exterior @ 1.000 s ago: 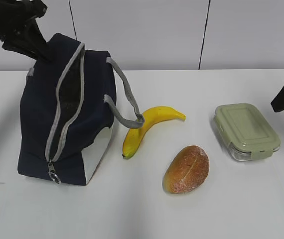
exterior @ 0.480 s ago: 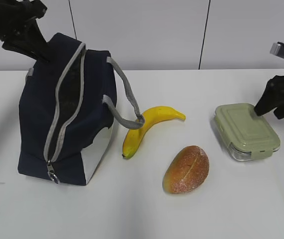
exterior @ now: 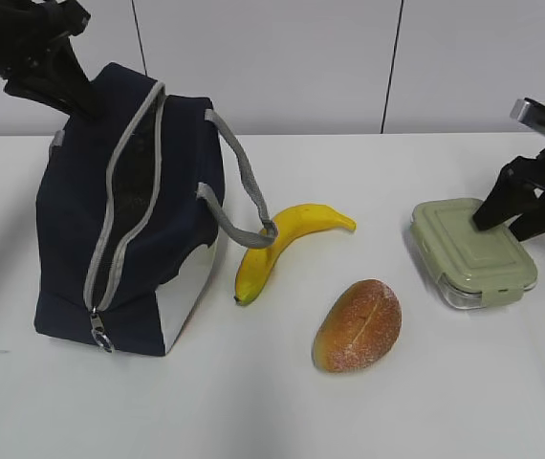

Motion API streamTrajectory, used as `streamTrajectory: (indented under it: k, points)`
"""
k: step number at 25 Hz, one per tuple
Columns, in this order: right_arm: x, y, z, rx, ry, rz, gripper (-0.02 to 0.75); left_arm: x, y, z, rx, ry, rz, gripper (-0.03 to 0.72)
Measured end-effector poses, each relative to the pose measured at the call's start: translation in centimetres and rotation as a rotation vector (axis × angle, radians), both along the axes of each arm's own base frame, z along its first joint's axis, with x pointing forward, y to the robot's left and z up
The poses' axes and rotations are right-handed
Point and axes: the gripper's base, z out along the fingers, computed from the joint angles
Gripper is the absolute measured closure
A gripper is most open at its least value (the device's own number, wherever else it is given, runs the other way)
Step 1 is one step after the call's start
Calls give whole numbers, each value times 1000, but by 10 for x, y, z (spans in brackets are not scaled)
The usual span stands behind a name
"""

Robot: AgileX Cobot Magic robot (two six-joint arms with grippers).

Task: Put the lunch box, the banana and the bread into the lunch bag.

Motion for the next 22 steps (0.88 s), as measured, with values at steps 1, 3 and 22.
streamTrajectory:
  k: [1, 3, 22]
  points:
    - [0, 0, -3, 5, 3, 2, 142, 0, 0, 0, 0, 0, 0, 699]
    - [1, 0, -7, 11, 9, 3, 142, 0, 0, 0, 0, 0, 0, 699]
    - [-2, 7, -16, 110, 26, -6, 388, 0, 0, 0, 1, -1, -2, 699]
